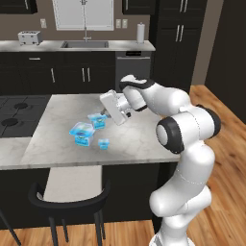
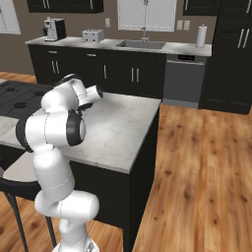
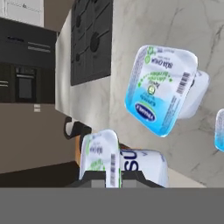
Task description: Stack the yogurt containers by placing the smaller containers on top of the larger containers.
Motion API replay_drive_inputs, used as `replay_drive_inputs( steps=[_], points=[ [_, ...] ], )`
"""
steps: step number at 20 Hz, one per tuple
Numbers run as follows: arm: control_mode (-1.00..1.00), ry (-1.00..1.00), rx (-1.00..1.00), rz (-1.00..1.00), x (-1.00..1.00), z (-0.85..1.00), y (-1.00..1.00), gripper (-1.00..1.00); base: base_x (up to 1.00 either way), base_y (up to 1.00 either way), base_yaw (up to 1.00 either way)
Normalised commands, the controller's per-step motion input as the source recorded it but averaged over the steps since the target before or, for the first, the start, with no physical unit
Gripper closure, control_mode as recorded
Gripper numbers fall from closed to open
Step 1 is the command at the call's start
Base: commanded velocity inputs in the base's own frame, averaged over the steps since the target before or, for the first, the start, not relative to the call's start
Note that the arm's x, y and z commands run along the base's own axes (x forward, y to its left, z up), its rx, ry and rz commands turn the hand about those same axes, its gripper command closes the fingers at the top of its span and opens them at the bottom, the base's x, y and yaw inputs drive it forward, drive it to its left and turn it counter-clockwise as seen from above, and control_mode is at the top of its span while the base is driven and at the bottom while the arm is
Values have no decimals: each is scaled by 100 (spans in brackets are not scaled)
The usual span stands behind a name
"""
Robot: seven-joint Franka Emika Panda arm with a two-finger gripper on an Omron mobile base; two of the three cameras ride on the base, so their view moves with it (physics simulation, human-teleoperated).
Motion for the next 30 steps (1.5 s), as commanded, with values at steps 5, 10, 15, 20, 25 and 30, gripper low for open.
replay_drive_inputs(
  steps=[5, 10, 15, 20, 25, 30],
  points=[
    [-100, -2, 0, -6, 14, 0, 22, 100, 0, 0, 0],
    [-100, 0, 0, -5, 8, -4, 18, 100, 0, 0, 0],
    [-100, 0, 0, -3, 13, -20, 3, 100, 0, 0, 0],
    [-100, 0, 0, -4, 21, -27, 2, 100, 0, 0, 0],
    [-100, 0, 0, -3, 20, -25, 1, 100, 0, 0, 0],
    [-100, 0, 0, -4, 17, -12, 8, 100, 0, 0, 0]
  ],
)
